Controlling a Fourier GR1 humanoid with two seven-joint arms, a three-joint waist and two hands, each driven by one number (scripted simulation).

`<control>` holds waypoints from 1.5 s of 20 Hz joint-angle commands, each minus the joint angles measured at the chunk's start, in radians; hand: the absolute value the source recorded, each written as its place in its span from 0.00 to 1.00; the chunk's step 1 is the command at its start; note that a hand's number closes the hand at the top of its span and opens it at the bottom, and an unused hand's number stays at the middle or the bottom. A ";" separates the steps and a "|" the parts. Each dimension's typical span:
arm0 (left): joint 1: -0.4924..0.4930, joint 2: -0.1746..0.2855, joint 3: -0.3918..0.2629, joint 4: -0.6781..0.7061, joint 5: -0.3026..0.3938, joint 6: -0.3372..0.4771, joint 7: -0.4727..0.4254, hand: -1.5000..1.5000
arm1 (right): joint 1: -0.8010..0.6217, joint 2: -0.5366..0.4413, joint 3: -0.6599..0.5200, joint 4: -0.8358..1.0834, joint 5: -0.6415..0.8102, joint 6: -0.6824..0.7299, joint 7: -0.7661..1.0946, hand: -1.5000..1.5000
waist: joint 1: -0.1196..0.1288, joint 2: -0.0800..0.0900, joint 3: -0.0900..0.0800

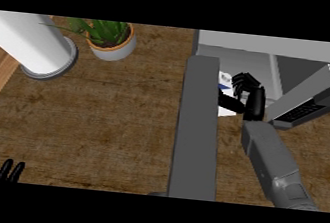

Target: Pick up the milk, place it into the microwave and close the microwave

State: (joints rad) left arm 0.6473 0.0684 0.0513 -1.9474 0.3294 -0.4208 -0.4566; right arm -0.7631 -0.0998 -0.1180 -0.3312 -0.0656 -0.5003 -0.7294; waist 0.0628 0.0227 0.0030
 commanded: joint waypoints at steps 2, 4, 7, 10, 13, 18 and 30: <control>-0.006 0.026 0.015 -0.004 0.011 -0.030 -0.005 0.00 | -0.074 -0.019 -0.030 0.109 0.011 -0.054 -0.034 1.00 | 0.032 0.013 0.002; -0.033 0.015 0.014 0.023 0.004 -0.010 0.006 0.00 | -0.085 -0.035 -0.011 0.147 0.039 -0.064 -0.039 1.00 | 0.025 0.013 0.001; -0.038 -0.001 -0.002 0.019 -0.005 -0.005 0.001 0.00 | -0.075 -0.057 -0.011 0.154 0.052 -0.086 -0.100 1.00 | 0.032 0.018 0.002; -0.065 0.017 -0.001 0.014 0.018 -0.017 0.028 0.00 | -0.125 -0.074 0.012 0.171 0.089 -0.160 -0.091 1.00 | 0.044 0.025 0.002; -0.055 0.014 0.002 0.009 0.014 -0.013 0.026 0.00 | -0.167 -0.107 0.013 0.187 0.099 -0.168 -0.067 1.00 | 0.055 0.027 0.003; -0.043 0.034 0.030 0.016 0.032 -0.037 0.007 0.00 | -0.153 -0.107 -0.063 0.148 0.031 -0.137 -0.135 1.00 | 0.062 0.030 0.005; -0.099 0.024 0.007 0.065 -0.010 -0.025 0.012 0.00 | -0.222 -0.135 -0.081 0.173 0.070 -0.419 -0.126 1.00 | 0.085 0.046 0.003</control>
State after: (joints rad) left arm 0.5728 0.0966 0.0609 -1.8933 0.3345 -0.4531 -0.4393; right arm -0.9670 -0.2350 -0.1871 -0.1667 0.0008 -0.7977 -0.8323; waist 0.1411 0.0637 0.0060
